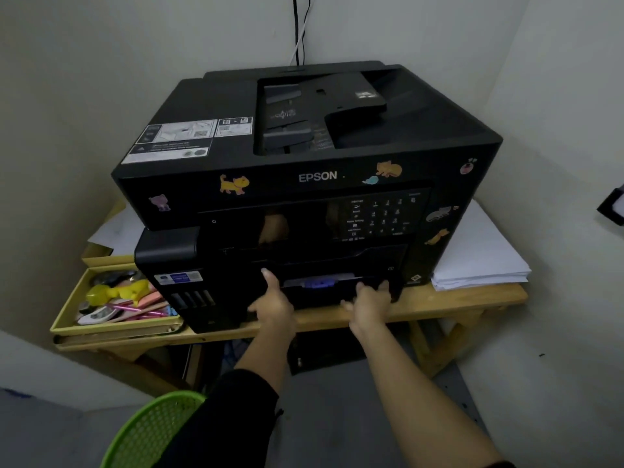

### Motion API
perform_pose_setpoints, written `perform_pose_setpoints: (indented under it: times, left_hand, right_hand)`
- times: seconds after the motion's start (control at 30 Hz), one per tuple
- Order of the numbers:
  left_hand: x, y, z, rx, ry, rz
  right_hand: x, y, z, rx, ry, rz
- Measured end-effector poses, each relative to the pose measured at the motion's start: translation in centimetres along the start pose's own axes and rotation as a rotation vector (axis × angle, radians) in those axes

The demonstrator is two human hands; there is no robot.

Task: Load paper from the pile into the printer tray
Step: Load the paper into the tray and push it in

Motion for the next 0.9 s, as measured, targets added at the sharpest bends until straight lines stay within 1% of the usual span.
perform_pose_setpoints:
  times: [0.03, 0.07, 0.17, 0.27, 0.33, 0.43, 0.5, 0.63, 0.77, 0.83, 0.87, 0.9]
  left_hand:
    - [0.6, -0.5, 0.5, 0.004, 0.066, 0.114]
    - [0.8, -1.0, 0.5, 0.020, 0.118, 0.191]
    - [0.6, -1.0, 1.5, 0.109, 0.186, 0.270]
    - [0.2, -1.4, 0.9, 0.157, 0.217, 0.336]
    - [0.4, -2.2, 0.5, 0.089, 0.195, 0.351]
    - [0.3, -3.2, -0.5, -0.053, 0.152, 0.431]
    - [0.3, -4.0, -1.0, -0.083, 0.157, 0.480]
    - [0.2, -4.6, -1.8, -0.079, 0.152, 0.485]
    - [0.6, -4.4, -2.2, -0.074, 0.076, 0.380]
    - [0.7, -4.3, -2.1, -0.067, 0.045, 0.339]
    - [0.6, -4.3, -2.0, -0.094, 0.055, 0.348]
    - [0.8, -4.2, -1.5, -0.110, 0.054, 0.295]
  right_hand:
    - [-0.2, -0.8, 0.2, -0.004, -0.034, -0.030]
    - [0.1, -1.2, -0.3, 0.036, -0.068, -0.068]
    - [1.1, -1.3, -1.0, 0.111, -0.153, -0.148]
    - [1.5, -1.9, -0.6, 0.080, -0.222, -0.218]
    - [1.2, -2.4, -0.5, 0.052, -0.234, -0.233]
    - [0.3, -3.2, -0.5, -0.034, -0.254, -0.311]
    - [-0.1, -3.6, -0.9, -0.055, -0.252, -0.341]
    - [-0.1, -4.3, -1.4, -0.082, -0.249, -0.363]
    - [-0.6, -4.6, -1.7, -0.084, -0.227, -0.357]
    - [-0.9, -4.7, -1.3, -0.085, -0.223, -0.327]
    - [-0.8, -4.7, -1.2, -0.082, -0.229, -0.294]
    - [-0.8, -4.6, -1.3, -0.073, -0.226, -0.243]
Point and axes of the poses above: each hand's wrist, its own z-axis away from the middle knuckle, its own y-axis out of the back of the hand, x = y × z, the point moved 10 cm from there along -z, towards the middle knuckle, and after that the axes turned 15 degrees about x, right-handed, at the moved point
